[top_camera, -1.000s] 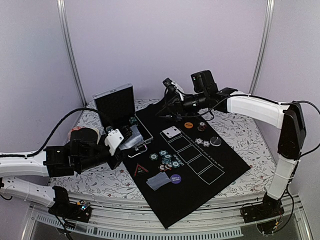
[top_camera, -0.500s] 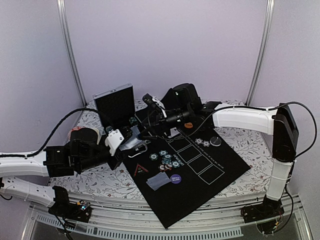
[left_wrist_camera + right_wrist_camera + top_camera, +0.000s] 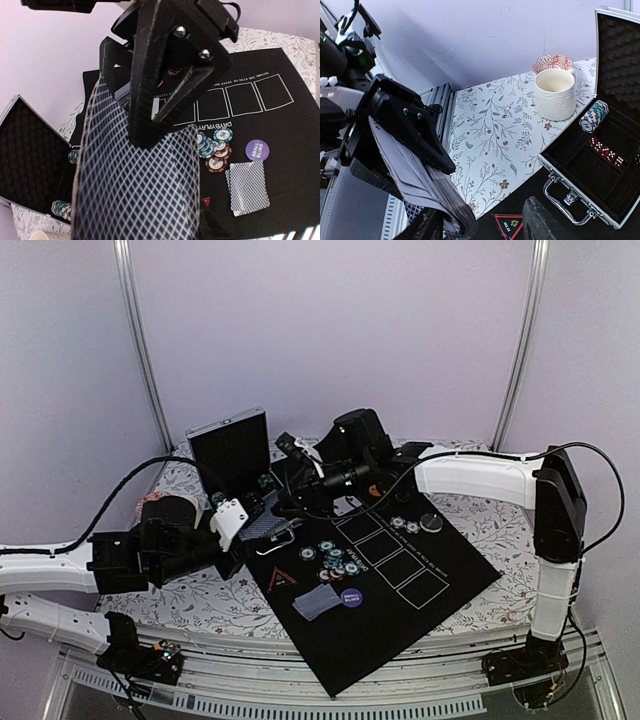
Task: Distribute texas hold em gaming equipment
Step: Pick up the poker card from the face-down deck piles.
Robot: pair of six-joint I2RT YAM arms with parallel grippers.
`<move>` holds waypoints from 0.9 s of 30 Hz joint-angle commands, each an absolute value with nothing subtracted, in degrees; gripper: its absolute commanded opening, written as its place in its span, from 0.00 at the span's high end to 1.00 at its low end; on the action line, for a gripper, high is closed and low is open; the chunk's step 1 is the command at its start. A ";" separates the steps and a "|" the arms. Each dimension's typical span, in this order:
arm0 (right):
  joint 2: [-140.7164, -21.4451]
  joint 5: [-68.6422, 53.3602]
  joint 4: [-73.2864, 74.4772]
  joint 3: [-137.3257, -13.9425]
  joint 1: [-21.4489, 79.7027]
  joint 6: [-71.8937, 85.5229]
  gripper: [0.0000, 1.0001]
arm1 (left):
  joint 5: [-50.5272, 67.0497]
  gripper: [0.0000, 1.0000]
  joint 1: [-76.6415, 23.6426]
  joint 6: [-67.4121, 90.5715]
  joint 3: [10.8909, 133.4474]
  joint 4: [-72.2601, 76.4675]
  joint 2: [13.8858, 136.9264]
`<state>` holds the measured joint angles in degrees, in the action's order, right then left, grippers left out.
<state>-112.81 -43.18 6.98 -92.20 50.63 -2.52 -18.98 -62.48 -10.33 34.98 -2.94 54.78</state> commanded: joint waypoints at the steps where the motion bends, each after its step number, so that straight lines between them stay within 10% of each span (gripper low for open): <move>1: -111.54 -40.49 11.73 -93.10 50.95 -5.17 0.52 | -19.16 0.67 -63.09 -10.97 35.43 -1.58 54.13; 16: -107.99 -45.05 14.32 -93.13 50.92 -6.39 0.95 | -19.34 0.67 -63.12 -10.75 35.24 -1.52 54.29; 27: -106.70 -43.24 19.42 -94.33 50.97 -9.01 0.98 | -19.88 0.66 -63.09 -10.48 35.25 -2.08 54.47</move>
